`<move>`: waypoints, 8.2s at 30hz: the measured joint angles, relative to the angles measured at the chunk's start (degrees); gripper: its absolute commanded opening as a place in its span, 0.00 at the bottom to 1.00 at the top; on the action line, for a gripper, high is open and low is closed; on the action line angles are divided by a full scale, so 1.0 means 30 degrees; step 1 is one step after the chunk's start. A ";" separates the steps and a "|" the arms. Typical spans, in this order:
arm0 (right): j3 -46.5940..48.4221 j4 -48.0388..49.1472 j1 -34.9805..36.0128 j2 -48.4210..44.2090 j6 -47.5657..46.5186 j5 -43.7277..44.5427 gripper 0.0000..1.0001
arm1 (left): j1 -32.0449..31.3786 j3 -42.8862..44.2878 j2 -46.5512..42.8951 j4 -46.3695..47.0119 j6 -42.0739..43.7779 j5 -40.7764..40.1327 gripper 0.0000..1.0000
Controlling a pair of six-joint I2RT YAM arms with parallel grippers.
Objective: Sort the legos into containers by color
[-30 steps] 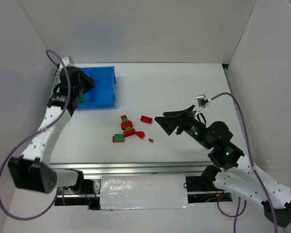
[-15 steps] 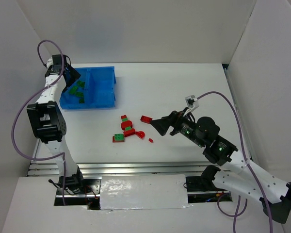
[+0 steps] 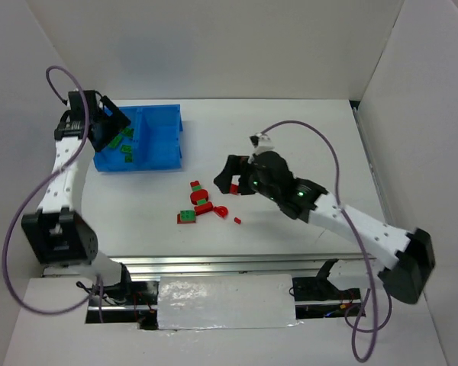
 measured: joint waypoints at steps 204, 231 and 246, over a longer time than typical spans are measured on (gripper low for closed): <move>0.1217 -0.0823 0.4758 -0.2718 0.8014 1.2429 1.00 | -0.9398 -0.9930 -0.7453 1.1111 0.2171 -0.4218 0.00; 0.2732 -0.2033 0.1020 0.7694 0.0750 0.5129 0.91 | -0.5333 -0.2951 -0.2382 0.2186 0.0758 -0.3432 0.98; 0.3789 -0.1982 0.1042 1.4054 -0.6659 0.0226 0.62 | -0.6368 -1.0761 -1.4834 -0.0911 0.5034 0.2754 1.00</move>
